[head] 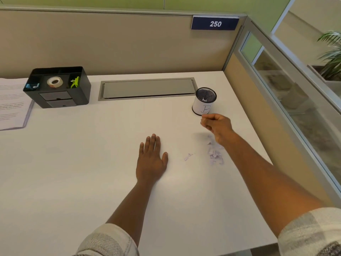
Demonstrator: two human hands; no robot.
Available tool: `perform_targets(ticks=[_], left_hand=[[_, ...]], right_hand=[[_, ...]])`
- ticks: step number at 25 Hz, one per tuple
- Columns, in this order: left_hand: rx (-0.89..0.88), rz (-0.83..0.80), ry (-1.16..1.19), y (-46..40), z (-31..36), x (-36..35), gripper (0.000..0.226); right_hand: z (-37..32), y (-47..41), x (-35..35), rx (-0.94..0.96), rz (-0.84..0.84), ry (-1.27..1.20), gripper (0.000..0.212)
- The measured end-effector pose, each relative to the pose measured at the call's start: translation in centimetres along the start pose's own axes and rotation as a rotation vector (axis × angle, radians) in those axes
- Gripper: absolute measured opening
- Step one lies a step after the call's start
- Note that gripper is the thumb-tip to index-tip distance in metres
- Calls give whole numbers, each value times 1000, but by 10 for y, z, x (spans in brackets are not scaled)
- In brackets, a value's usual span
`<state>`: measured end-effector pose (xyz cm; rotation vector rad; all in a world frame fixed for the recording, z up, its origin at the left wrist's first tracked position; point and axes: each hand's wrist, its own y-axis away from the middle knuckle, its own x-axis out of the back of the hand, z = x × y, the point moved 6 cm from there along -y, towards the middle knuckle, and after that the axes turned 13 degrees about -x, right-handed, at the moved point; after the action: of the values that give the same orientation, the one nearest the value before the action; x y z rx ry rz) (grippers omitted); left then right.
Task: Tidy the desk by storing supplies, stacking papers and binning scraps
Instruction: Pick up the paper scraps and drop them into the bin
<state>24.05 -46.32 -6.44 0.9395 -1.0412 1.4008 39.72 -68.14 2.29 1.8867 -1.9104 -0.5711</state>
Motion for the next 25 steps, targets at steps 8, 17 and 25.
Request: perform_targets(ticks=[8, 17, 25], left_hand=[[6, 8, -2, -2, 0, 1, 68], [7, -4, -12, -2, -1, 0, 69], [6, -3, -15, -2, -1, 1, 69]], right_hand=[[-113, -52, -7, 267, 251, 421, 20], [-134, -68, -20, 375, 419, 710, 29], [-145, -53, -10, 500, 422, 657, 15]])
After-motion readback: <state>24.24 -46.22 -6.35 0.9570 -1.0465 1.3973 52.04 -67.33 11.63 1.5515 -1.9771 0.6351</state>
